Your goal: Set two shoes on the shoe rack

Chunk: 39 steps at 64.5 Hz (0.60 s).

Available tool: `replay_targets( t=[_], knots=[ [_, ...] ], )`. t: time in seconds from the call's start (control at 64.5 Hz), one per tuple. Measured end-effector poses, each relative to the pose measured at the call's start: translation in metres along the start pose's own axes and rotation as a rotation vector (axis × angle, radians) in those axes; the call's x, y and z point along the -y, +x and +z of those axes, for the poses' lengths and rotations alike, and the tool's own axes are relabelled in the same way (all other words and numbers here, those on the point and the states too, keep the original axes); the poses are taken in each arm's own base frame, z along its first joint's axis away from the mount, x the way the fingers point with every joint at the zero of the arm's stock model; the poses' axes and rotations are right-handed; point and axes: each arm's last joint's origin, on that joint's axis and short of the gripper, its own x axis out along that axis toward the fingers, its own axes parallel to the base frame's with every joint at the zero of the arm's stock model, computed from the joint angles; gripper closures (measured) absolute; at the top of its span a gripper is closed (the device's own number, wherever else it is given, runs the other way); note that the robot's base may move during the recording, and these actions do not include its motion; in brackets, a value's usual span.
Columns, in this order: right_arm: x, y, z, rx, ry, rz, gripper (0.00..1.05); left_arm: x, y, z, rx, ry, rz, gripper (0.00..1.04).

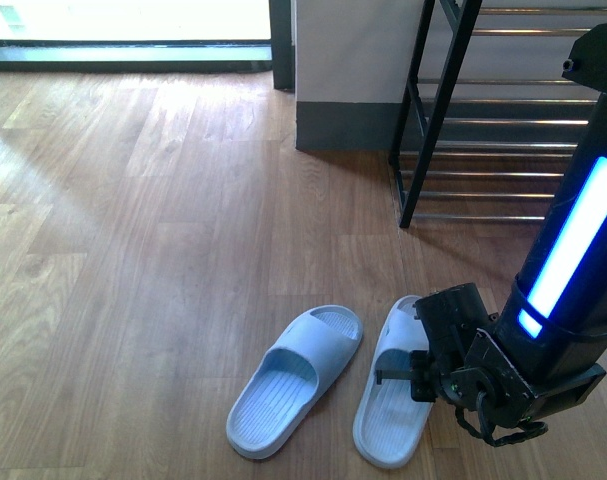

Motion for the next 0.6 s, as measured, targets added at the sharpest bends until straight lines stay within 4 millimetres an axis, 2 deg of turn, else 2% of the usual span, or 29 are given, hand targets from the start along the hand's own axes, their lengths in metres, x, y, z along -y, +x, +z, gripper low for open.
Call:
replay_targets(
  t=[0.109,0.248,0.341,0.527,0.605],
  knots=[
    [0.004,-0.001,0.000,0.011,0.008,-0.007,1.03,0.000,0.000,0.000,0.000,0.000,0.000,0.09],
    [0.013,-0.012,0.003,0.032,0.010,0.014,1.03,0.000,0.000,0.000,0.000,0.000,0.000,0.09],
    [0.020,-0.025,0.013,0.068,0.014,0.037,1.03,0.000,0.000,0.000,0.000,0.000,0.000,0.09],
    [0.048,-0.065,0.047,0.181,0.065,0.077,1.03,0.000,0.000,0.000,0.000,0.000,0.000,0.09],
    [0.069,-0.095,0.065,0.240,0.106,0.103,1.03,0.000,0.000,0.000,0.000,0.000,0.000,0.09]
  ],
)
